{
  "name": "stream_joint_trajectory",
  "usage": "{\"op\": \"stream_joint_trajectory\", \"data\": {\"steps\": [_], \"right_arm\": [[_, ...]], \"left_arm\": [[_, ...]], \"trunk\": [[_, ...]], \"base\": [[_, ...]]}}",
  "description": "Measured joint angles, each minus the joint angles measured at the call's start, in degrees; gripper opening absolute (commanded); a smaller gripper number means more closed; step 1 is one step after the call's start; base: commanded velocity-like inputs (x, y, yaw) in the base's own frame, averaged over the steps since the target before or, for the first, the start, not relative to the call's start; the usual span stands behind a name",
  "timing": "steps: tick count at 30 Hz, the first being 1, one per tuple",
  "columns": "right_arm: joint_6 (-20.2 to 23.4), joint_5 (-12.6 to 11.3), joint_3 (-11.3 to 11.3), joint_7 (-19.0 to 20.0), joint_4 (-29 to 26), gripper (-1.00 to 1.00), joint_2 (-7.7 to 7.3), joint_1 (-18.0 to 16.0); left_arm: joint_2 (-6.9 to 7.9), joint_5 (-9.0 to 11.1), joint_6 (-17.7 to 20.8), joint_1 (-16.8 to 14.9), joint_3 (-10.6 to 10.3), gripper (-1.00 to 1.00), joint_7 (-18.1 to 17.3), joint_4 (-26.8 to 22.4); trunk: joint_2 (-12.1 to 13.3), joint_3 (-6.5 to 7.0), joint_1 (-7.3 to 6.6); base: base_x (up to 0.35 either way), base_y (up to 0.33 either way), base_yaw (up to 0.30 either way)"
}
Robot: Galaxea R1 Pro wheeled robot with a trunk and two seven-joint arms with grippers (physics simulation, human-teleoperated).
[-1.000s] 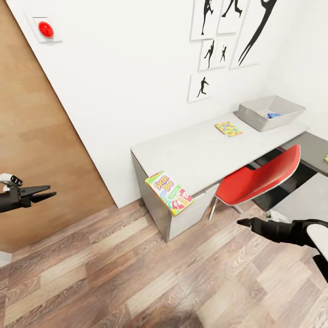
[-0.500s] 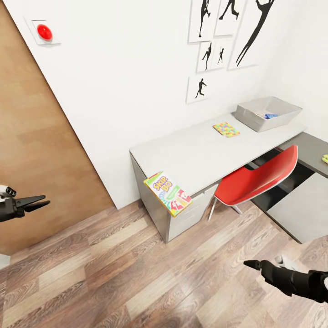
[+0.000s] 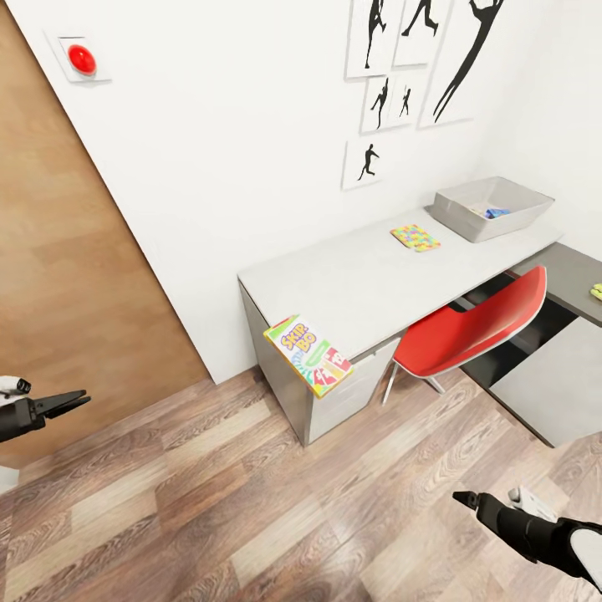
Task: Put all the toys in the child's room - the three board games (two on the bed and one on the table), the two jigsaw puzzles on the table, and the tennis ball on the table - inside the toy box on the table in the child's room.
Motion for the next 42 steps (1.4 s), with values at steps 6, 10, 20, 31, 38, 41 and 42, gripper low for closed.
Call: {"op": "stream_joint_trajectory", "data": {"steps": [6, 10, 20, 31, 38, 41, 42], "right_arm": [[-0.4, 0.8, -1.8, 0.0, 0.3, 1.0, 0.28, 0.0], [-0.5, 0.7, -4.1, 0.0, 0.2, 1.0, 0.62, -0.1], [-1.3, 1.2, -6.4, -0.3, -0.3, 1.0, 4.93, -0.1], [-1.9, 1.3, -6.8, -0.2, -0.4, 1.0, 5.47, -0.1], [-2.1, 1.3, -6.9, -0.4, -0.6, 1.0, 5.62, -0.1], [-2.2, 1.3, -6.9, -0.4, -0.4, 1.0, 5.64, -0.1], [-2.3, 1.3, -6.9, -0.4, -0.3, 1.0, 5.64, -0.1]], "left_arm": [[-0.82, 0.0, -0.7, 0.0, 0.0, 1.0, 0.2, 0.5], [-1.11, 0.0, -0.8, 0.0, 0.0, 1.0, 0.3, 0.5], [-1.33, -0.1, -0.9, 0.0, -0.1, 1.0, 0.3, 0.6], [-2.64, -0.1, -0.9, 0.0, -0.8, 1.0, 0.4, 0.6], [-3.01, -0.1, -0.9, 0.0, -0.9, 1.0, 0.4, 0.6], [-3.04, -0.1, -1.0, 0.0, -0.9, 1.0, 0.4, 0.6], [-3.05, -0.1, -1.0, 0.0, -1.0, 1.0, 0.4, 0.6]], "trunk": [[0.0, 0.04, 0.0], [0.0, 0.24, 0.0], [0.0, 0.82, 0.0], [0.0, 0.87, 0.0], [0.0, 0.93, 0.0], [0.0, 1.11, 0.0], [0.0, 1.19, 0.0]], "base": [[0.0, 0.0, -0.001], [0.0, 0.0, -0.034], [0.0, 0.0, -0.063], [0.0, 0.0, -0.005], [0.0, 0.0, 0.0], [0.0, 0.0, 0.0], [0.0, 0.0, 0.0]]}}
